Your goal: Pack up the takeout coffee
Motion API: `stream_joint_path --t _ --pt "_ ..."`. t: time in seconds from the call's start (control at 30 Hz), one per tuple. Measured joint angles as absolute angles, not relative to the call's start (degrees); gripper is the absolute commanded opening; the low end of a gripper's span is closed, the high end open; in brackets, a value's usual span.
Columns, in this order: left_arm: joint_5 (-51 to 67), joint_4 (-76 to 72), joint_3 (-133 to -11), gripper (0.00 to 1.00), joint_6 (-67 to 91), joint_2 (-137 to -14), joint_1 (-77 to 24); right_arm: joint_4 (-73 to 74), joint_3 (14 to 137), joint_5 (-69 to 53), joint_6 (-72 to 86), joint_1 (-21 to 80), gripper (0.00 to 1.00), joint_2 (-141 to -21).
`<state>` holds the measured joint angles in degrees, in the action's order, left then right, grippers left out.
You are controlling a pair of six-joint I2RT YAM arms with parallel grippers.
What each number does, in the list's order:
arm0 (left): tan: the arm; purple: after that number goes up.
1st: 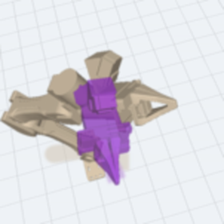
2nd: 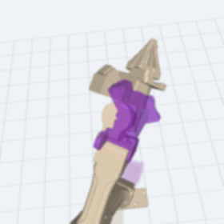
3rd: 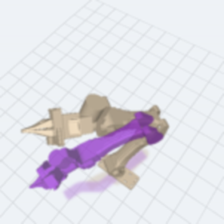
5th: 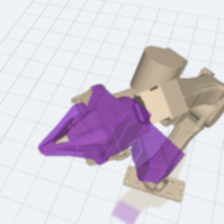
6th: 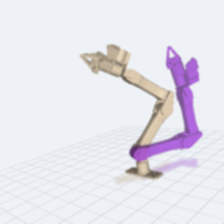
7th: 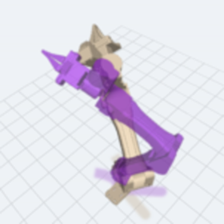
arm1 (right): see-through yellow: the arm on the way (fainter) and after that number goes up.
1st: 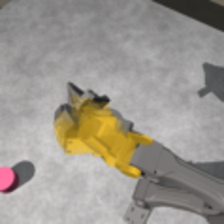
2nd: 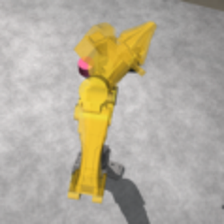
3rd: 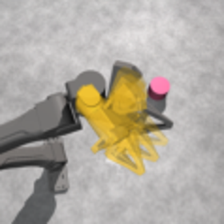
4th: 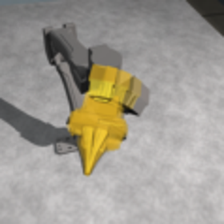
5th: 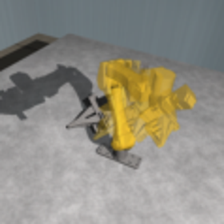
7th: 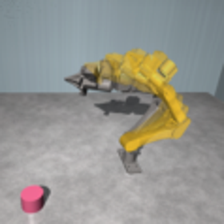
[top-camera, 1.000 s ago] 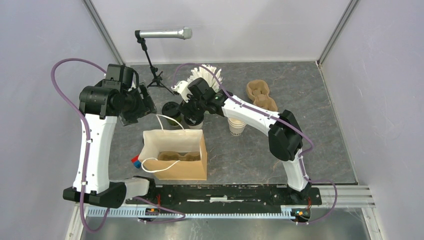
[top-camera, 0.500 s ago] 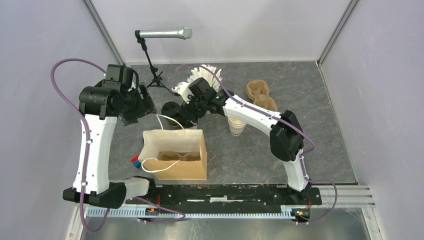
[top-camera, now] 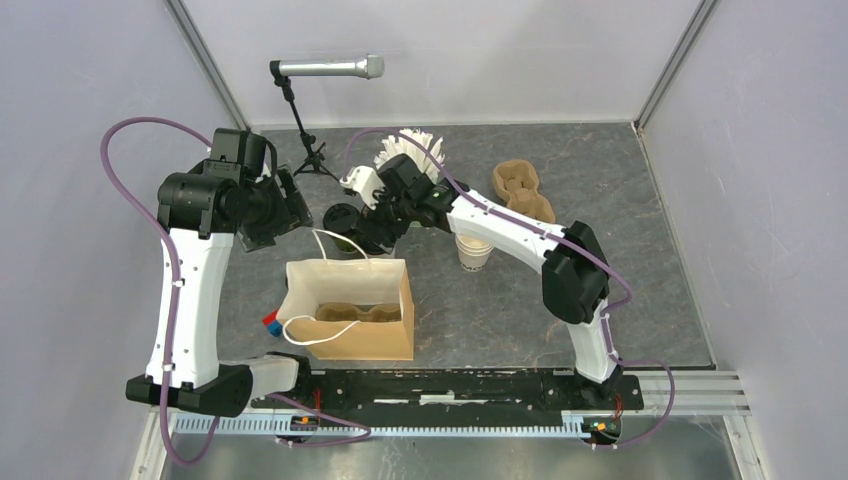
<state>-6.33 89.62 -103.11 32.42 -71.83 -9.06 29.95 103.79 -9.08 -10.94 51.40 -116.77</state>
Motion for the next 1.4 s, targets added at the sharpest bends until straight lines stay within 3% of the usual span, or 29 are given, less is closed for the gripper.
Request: stream_joint_path --t 0.5,1.03,1.4 --pt "-6.33 89.60 -103.11 0.80 32.42 -71.85 -9.06 29.71 103.57 -6.15 -12.05 52.62 0.98 -117.43" --pt "-6.42 89.47 -103.28 0.80 32.40 -72.51 -9.06 29.74 103.11 -4.93 -12.01 52.77 0.73 -117.93" --pt "-6.39 89.71 -104.73 0.79 32.42 -73.49 -9.06 30.41 93.51 -3.90 -11.64 52.18 0.70 -110.65"
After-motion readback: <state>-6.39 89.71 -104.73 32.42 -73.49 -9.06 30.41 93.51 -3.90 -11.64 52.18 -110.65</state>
